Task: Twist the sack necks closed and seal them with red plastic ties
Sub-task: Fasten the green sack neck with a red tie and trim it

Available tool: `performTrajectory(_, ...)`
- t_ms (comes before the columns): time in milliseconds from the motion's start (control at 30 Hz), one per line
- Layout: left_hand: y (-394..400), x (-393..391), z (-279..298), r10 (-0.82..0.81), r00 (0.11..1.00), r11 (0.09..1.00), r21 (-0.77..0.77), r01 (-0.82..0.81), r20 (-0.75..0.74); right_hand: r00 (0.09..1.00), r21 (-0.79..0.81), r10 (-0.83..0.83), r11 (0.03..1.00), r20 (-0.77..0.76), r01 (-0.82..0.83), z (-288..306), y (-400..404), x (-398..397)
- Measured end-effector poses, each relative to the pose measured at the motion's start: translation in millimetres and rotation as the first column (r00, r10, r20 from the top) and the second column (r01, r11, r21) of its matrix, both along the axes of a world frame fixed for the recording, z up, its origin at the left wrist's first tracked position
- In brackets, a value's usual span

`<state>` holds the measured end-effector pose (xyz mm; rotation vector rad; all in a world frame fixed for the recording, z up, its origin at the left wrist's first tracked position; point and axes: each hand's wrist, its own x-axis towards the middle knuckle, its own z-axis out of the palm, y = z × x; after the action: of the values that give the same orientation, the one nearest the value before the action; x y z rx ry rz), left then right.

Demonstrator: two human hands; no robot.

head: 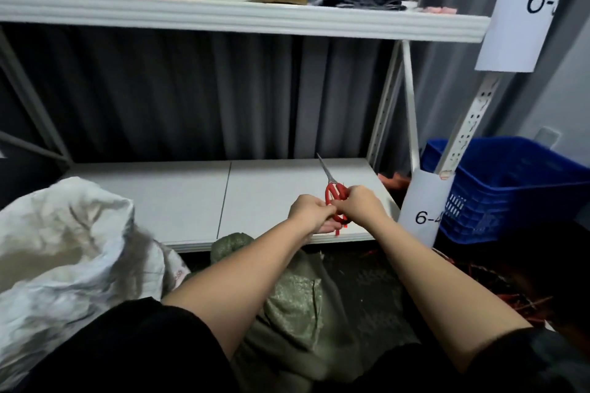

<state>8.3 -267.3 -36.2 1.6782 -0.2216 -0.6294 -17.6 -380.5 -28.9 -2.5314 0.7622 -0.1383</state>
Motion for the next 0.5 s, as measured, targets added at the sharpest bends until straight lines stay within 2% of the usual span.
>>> performTrajectory(67,0.6,15.7,-6.8,0.047,0.999,0.998,0.036,-0.047,0.01,1.0,-0.033,0.009,0.999,0.015,-0.008,-2.0,1.6,8.8)
performTrajectory(133,-2.0,30.9,-12.2,0.074,0.997,0.995,0.07,-0.076,0.034,1.0,-0.226,0.017,0.974,0.022,-0.012,-6.8,-0.4,14.8)
performTrajectory(200,-7.2,45.1,-20.2,0.093,0.994,0.992,0.085,-0.097,0.05,1.0,-0.314,0.023,0.949,0.017,-0.016,-14.9,-4.2,20.2)
performTrajectory(233,-11.0,51.4,-23.8,0.093,0.994,0.991,0.091,-0.098,0.049,1.0,-0.286,0.016,0.958,0.013,-0.011,-20.9,-8.1,24.8)
performTrajectory(333,-29.9,69.5,-35.2,0.127,0.991,0.988,0.088,-0.13,0.042,0.996,-0.053,-0.067,0.996,0.054,0.07,-40.5,-26.1,40.9)
performTrajectory(400,-49.2,79.9,-43.7,0.136,0.991,0.989,0.062,-0.137,0.013,0.989,0.005,-0.122,0.993,0.087,0.122,-55.8,-43.7,52.2)
performTrajectory(500,-83.3,93.5,-64.9,0.043,0.999,0.994,0.101,-0.041,-0.013,0.975,0.101,-0.214,0.973,0.065,0.207,-89.4,-78.7,72.2)
